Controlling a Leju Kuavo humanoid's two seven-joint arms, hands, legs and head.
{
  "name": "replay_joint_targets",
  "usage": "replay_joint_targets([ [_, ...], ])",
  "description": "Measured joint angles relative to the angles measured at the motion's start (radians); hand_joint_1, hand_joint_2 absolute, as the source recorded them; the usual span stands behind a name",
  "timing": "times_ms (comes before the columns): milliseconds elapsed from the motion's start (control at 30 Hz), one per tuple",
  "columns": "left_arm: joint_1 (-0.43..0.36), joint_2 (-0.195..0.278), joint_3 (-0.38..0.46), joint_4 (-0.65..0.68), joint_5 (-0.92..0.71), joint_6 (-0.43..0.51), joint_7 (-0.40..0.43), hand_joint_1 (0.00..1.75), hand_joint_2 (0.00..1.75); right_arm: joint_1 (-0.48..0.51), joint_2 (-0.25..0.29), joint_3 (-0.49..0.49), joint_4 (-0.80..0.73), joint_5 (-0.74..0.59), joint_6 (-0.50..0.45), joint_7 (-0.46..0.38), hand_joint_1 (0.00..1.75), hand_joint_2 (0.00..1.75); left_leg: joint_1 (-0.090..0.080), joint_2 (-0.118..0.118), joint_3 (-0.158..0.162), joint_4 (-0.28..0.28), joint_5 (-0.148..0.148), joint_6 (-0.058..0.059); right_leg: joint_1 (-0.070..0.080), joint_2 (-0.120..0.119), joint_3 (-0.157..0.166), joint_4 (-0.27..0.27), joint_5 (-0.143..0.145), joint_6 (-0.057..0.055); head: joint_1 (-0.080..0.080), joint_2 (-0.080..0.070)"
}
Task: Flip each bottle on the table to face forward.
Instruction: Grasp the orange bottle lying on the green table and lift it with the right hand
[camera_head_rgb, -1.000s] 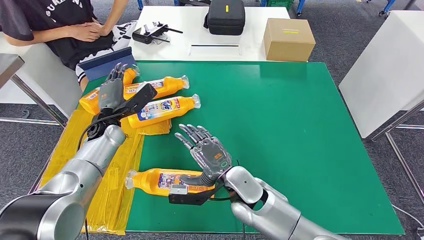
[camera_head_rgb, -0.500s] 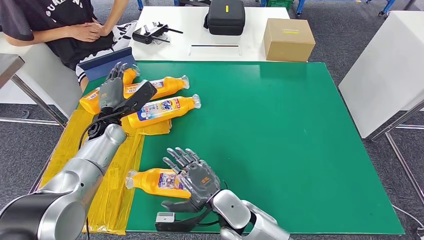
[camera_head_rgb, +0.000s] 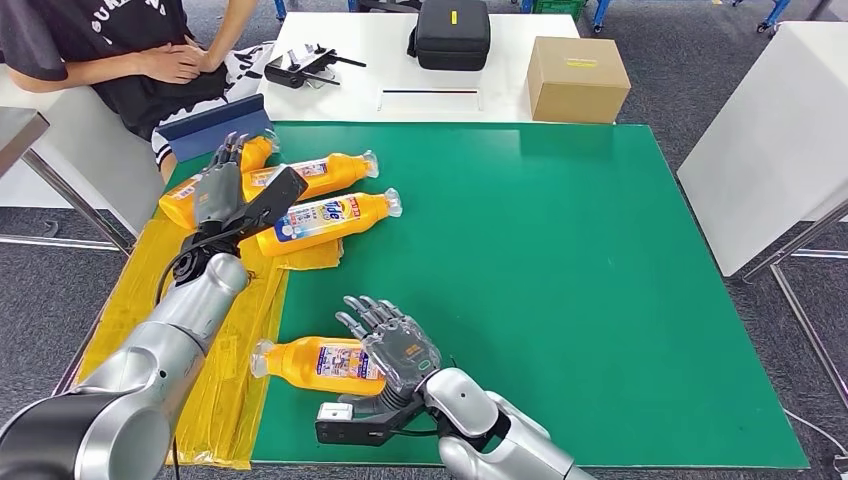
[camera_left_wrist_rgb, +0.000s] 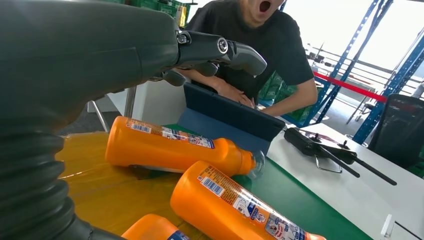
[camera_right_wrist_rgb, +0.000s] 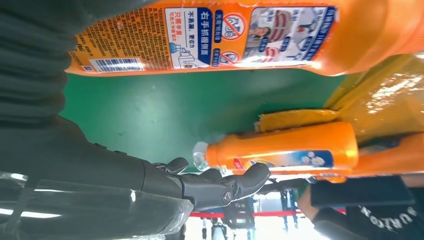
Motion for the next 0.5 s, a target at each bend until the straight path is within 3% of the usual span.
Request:
replay_joint_targets([
  [500, 0.01, 0.004, 0.008, -0.004, 0.007, 0.0, -0.002, 0.0, 1.75, -0.013, 0.037, -0.024, 0.092, 0.003, 0.001, 0.0, 0.0, 1.75, 0.0, 0.0, 0.0, 0.0, 0.0, 0.0, 0.0, 0.0, 0.0, 0.0, 0.0, 0.0, 0.0, 0.0],
])
